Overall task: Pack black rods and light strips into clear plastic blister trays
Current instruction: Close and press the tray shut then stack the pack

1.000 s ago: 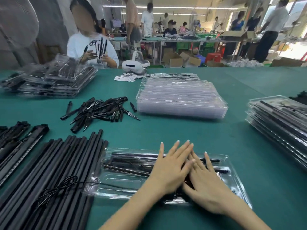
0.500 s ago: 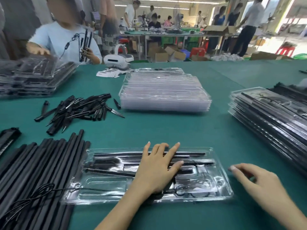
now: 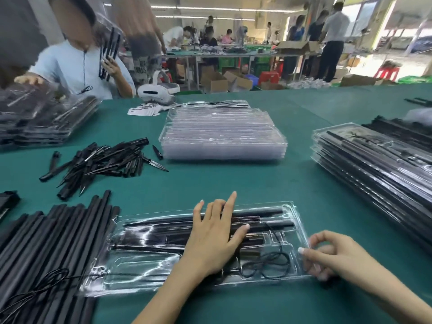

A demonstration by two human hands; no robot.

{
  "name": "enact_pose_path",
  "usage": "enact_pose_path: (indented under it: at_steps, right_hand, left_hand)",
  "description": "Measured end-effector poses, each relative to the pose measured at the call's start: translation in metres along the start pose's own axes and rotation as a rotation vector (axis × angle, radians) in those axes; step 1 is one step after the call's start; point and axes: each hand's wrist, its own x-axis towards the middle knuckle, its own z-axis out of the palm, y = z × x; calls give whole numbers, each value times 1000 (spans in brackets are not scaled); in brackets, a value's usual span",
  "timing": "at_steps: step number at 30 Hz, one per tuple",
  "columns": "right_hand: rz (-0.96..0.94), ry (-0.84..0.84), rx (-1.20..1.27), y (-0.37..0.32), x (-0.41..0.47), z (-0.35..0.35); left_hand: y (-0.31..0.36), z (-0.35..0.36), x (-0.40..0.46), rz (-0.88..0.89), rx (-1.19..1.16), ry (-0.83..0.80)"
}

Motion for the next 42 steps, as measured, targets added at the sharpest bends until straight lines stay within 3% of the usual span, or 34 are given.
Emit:
enact_pose_path:
  at_steps: [3,7,12,35,42]
  right_hand:
    - [31,-72,86,-6,3,-4]
    - [27,-227,-98,-14,4,-14]
    - [34,-316,-51,-14,8,-17]
    - [-176,-97,0,3,2,0]
    - [-63,-178,-44,0,9,-9]
  left_hand:
    - [-1,-1,1,-7,-24,4]
    - [0,-2,1,-3,-34,4]
    - [1,-4,1,11,-52,25]
    - [0,-8,0,11,-68,67]
    - [0,-6,2,1,-64,30]
